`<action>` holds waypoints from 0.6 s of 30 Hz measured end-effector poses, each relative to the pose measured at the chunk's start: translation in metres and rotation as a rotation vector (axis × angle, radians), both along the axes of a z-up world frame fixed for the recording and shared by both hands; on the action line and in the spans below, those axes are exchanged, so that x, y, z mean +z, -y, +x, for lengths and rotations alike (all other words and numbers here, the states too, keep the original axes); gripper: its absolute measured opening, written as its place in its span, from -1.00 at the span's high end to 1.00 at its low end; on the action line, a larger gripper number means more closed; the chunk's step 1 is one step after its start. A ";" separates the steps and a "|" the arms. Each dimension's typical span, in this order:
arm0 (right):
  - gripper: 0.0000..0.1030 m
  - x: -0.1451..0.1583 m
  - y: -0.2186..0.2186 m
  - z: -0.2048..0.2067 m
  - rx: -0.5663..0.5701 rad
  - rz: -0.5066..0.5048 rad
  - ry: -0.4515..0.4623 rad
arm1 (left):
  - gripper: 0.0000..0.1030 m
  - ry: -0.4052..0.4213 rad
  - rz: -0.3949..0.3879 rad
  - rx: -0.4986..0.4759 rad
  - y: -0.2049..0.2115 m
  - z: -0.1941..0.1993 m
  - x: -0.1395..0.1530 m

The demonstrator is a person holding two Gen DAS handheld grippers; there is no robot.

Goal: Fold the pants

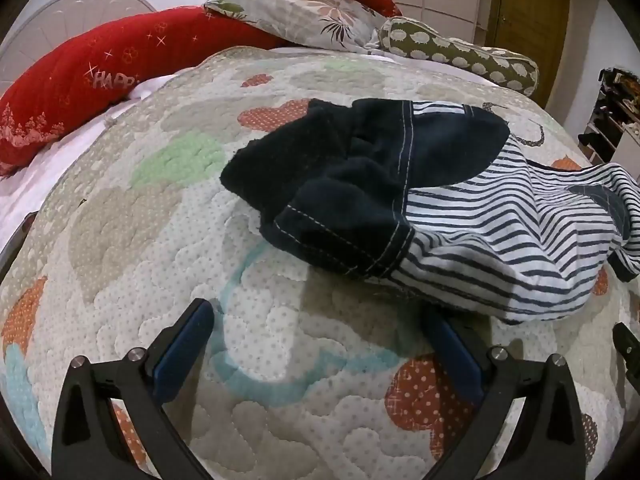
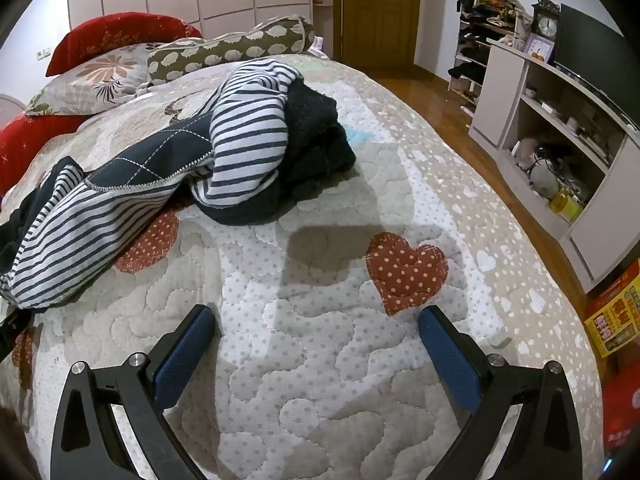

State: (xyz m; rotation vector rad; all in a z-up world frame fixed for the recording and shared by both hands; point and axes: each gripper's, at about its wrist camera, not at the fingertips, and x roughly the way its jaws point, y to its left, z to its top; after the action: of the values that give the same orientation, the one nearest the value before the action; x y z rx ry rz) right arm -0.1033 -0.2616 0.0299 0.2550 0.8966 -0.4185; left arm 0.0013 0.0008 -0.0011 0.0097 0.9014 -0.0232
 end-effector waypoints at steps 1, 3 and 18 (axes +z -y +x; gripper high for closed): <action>-1.00 0.000 0.001 0.000 -0.001 0.008 0.007 | -1.00 -0.002 0.003 0.000 0.000 0.000 0.000; -1.00 0.000 0.001 -0.001 0.000 0.004 0.003 | -1.00 -0.004 -0.001 -0.001 0.000 0.001 0.000; -1.00 -0.001 0.000 -0.001 -0.001 0.001 0.004 | -1.00 -0.008 0.001 -0.002 -0.001 0.001 0.000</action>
State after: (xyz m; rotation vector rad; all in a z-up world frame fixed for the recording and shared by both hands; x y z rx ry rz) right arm -0.1044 -0.2617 0.0290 0.2573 0.8928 -0.4180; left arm 0.0022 0.0020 -0.0010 0.0111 0.9090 -0.0248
